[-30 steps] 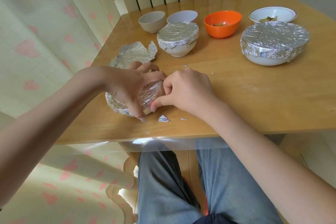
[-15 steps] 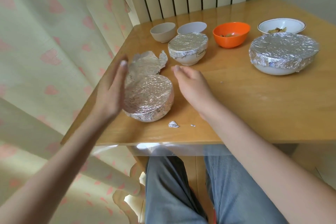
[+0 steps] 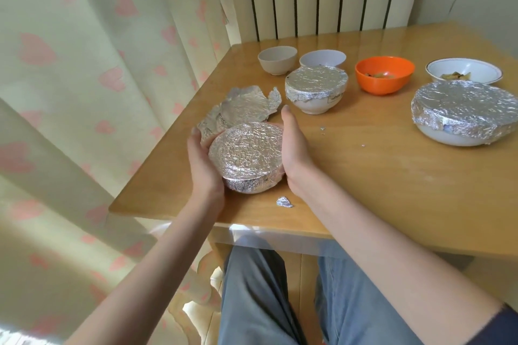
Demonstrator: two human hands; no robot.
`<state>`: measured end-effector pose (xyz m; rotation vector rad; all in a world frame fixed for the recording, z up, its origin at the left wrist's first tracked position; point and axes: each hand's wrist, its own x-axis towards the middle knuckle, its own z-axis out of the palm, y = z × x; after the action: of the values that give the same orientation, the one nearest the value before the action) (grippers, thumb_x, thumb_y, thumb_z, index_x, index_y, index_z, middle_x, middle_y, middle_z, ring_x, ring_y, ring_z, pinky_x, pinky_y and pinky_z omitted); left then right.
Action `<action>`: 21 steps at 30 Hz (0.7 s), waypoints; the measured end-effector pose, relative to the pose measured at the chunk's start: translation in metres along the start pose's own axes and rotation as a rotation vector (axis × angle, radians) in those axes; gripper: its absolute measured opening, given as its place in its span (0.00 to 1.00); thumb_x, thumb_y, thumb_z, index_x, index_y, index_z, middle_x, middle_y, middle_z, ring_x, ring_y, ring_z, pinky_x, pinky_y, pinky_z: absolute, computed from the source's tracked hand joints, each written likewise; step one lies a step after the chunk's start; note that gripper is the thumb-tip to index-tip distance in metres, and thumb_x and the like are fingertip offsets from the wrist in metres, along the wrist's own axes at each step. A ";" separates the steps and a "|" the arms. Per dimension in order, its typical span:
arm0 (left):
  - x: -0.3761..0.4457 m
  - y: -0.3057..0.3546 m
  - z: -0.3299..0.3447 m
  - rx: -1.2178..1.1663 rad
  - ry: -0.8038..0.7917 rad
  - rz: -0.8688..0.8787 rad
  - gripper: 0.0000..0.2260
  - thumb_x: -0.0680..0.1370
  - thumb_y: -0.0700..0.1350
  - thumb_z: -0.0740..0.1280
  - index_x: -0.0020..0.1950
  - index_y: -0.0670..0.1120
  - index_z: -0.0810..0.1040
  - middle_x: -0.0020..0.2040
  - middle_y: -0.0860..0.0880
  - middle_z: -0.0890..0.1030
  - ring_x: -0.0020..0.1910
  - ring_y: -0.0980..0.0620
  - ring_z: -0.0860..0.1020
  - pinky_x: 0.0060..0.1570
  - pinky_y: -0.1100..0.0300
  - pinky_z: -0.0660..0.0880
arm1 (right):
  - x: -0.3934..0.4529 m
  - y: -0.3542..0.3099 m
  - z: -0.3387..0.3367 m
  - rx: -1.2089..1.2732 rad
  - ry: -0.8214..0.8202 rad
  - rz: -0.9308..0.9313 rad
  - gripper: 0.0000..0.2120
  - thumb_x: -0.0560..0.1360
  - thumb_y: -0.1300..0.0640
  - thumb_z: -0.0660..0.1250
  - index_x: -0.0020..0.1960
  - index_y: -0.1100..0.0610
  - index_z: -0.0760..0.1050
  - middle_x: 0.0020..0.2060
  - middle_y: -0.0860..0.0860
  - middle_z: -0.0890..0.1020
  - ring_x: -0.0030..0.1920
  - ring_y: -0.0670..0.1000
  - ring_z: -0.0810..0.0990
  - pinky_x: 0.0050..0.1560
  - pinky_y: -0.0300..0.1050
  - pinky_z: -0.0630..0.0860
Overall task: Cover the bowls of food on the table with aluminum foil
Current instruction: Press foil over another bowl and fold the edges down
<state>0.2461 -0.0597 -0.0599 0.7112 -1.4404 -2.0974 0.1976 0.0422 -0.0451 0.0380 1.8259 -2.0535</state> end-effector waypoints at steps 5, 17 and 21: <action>-0.001 -0.001 -0.012 -0.084 0.014 -0.075 0.31 0.79 0.66 0.51 0.60 0.43 0.80 0.53 0.41 0.84 0.56 0.41 0.82 0.64 0.46 0.73 | -0.015 0.002 -0.012 0.165 0.043 0.036 0.37 0.73 0.27 0.49 0.63 0.54 0.74 0.53 0.47 0.81 0.52 0.46 0.79 0.53 0.43 0.73; -0.010 -0.007 0.006 -0.186 0.105 -0.044 0.31 0.79 0.66 0.52 0.63 0.44 0.78 0.55 0.44 0.84 0.55 0.44 0.81 0.62 0.51 0.74 | -0.024 0.024 0.009 0.360 0.145 0.065 0.31 0.74 0.30 0.51 0.61 0.51 0.76 0.57 0.48 0.81 0.56 0.48 0.78 0.54 0.44 0.73; -0.015 -0.011 0.024 -0.212 0.033 -0.065 0.31 0.78 0.66 0.52 0.64 0.44 0.78 0.56 0.44 0.84 0.57 0.44 0.81 0.63 0.51 0.74 | -0.032 0.010 -0.012 0.441 0.140 -0.026 0.27 0.78 0.35 0.50 0.55 0.53 0.78 0.51 0.49 0.83 0.51 0.48 0.81 0.46 0.42 0.74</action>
<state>0.2400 -0.0296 -0.0609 0.7134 -1.1695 -2.2351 0.2271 0.0613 -0.0477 0.2850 1.4152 -2.4872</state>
